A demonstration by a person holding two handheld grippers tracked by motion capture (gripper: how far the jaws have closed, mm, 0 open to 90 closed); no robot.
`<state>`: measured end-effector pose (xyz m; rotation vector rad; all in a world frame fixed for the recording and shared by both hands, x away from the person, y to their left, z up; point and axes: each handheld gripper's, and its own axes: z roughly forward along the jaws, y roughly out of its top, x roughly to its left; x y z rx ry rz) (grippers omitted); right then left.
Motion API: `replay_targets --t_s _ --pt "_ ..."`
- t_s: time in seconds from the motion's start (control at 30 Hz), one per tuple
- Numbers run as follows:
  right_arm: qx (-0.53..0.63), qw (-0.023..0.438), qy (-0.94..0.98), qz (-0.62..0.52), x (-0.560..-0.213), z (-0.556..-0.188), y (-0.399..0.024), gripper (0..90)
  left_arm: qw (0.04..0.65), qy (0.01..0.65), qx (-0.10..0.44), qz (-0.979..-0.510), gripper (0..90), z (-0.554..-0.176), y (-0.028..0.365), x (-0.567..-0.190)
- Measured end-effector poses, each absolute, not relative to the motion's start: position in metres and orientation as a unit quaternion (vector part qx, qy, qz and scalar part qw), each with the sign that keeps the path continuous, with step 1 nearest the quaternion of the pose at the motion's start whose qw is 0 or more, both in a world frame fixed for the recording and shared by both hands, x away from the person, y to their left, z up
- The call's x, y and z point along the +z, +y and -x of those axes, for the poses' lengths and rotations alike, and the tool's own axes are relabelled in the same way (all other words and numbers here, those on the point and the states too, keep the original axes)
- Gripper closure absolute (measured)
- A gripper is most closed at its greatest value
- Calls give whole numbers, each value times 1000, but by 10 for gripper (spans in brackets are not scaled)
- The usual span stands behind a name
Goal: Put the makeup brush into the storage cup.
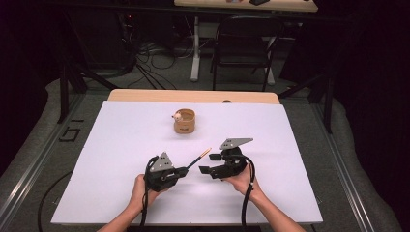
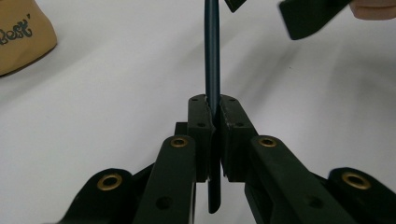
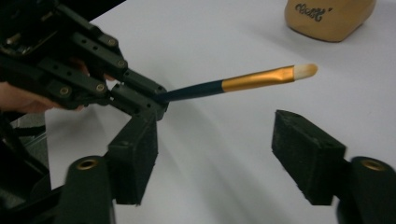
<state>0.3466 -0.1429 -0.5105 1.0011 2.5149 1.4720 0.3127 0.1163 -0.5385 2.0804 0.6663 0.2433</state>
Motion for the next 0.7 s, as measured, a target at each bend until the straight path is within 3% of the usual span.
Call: replay_targets --t_s 0.3,0.7 --pt "502 26 785 -362 -514 -354 -141 530 451 264 95 -847 844 -312 107 -541" --pt "537 30 767 -349 -506 -349 -142 696 445 262 95 -851 842 -312 98 -542"
